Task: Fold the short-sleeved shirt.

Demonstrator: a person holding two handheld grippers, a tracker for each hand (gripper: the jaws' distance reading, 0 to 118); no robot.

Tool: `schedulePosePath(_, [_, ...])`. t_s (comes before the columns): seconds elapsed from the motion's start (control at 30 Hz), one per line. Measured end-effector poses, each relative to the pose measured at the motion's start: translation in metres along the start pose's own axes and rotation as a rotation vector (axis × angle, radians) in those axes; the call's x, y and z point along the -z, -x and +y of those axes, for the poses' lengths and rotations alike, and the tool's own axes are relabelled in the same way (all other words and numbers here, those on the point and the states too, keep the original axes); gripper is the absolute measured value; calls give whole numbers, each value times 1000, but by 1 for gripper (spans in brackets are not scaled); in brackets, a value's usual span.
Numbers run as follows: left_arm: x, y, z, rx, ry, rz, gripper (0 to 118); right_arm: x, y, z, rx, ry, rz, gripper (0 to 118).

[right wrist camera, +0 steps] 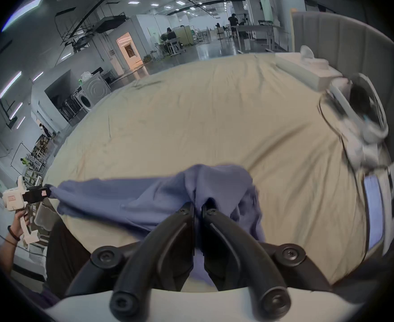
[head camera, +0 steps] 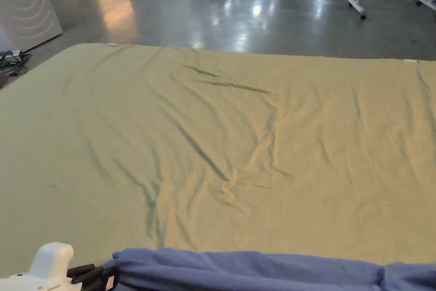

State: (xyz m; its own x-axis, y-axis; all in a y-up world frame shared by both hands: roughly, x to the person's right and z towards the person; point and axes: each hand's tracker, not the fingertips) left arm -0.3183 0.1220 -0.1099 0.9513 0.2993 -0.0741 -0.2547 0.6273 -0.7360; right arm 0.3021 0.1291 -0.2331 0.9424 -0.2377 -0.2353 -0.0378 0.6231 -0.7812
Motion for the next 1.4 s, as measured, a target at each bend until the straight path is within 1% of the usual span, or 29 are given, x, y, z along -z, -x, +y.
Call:
schedulePosePath(0.07, [17, 5, -15, -19, 32, 29, 10, 12, 3, -22, -9, 32, -22, 5])
schedulePosePath(0.13, [35, 3, -25, -20, 25, 53, 10, 28, 5, -35, -9, 43, -41, 5])
schedulePosePath(0.17, [41, 5, -26, -37, 42, 63, 18, 33, 6, -40, -2, 42, -46, 5])
schedulePosePath(0.2, [44, 6, -24, -58, 79, 61, 30, 36, 6, -42, 13, 41, -65, 9])
schedulePosePath(0.23, [41, 5, -22, -42, 72, 65, 43, 35, 7, -43, 11, 38, -78, 20])
schedulePosePath(0.27, [31, -1, -22, -14, 42, 75, 73, 30, 11, -41, -10, 31, -91, 38])
schedulePosePath(0.3, [23, -3, -21, 14, 14, 82, 91, 20, 14, -39, -39, -17, -95, 56])
schedulePosePath(0.33, [12, -4, -20, 50, -24, 91, 98, 12, 17, -38, -48, -42, -89, 75])
schedulePosePath(0.37, [-4, -10, -20, 74, -73, 87, 98, 2, 10, -37, -61, -52, -96, 89])
schedulePosePath(0.47, [-55, -33, -17, 148, -238, 53, 98, -40, 28, -36, -154, -171, -140, 89])
schedulePosePath(0.53, [-86, -54, -14, 179, -336, 71, 98, -72, 49, -35, -204, -267, -167, 89])
schedulePosePath(0.6, [-112, -76, -12, 222, -437, 84, 98, -98, 69, -35, -243, -362, -168, 89])
schedulePosePath(0.7, [-134, -108, -12, 216, -543, 111, 98, -122, 92, -38, -268, -486, -166, 89])
schedulePosePath(0.77, [-138, -126, -14, 212, -566, 111, 98, -130, 107, -40, -275, -543, -148, 89])
schedulePosePath(0.9, [-141, -150, -17, 246, -589, 85, 97, -137, 127, -41, -305, -560, -111, 89])
schedulePosePath(0.93, [-143, -154, -15, 258, -592, 75, 97, -137, 131, -41, -317, -556, -87, 89])
schedulePosePath(0.97, [-145, -156, -15, 265, -588, 59, 90, -138, 134, -42, -323, -558, -82, 84])
schedulePosePath(1.0, [-147, -159, -16, 274, -587, 50, 79, -138, 137, -44, -330, -563, -79, 73])
schedulePosePath(1.03, [-149, -161, -17, 281, -589, 42, 64, -138, 139, -45, -336, -564, -72, 60])
schedulePosePath(1.07, [-150, -162, -17, 290, -588, 33, 42, -138, 140, -46, -340, -559, -63, 42])
schedulePosePath(1.13, [-154, -164, -18, 293, -578, 24, 28, -137, 144, -49, -336, -561, -56, 24])
schedulePosePath(1.17, [-155, -164, -18, 293, -564, -12, 13, -137, 145, -50, -331, -561, -46, 15])
schedulePosePath(1.2, [-155, -165, -19, 293, -567, -9, 3, -136, 145, -50, -323, -552, -35, 9])
schedulePosePath(1.23, [-155, -167, -21, 292, -572, -1, 2, -136, 145, -51, -315, -548, -30, 3])
schedulePosePath(1.27, [-156, -167, -22, 291, -572, 0, 1, -136, 144, -52, -308, -549, -23, 0])
schedulePosePath(1.33, [-155, -166, -20, 289, -552, -13, 1, -136, 143, -52, -289, -537, 3, 0])
schedulePosePath(1.4, [-154, -166, -21, 293, -549, 2, 1, -136, 142, -52, -283, -537, 2, 0])
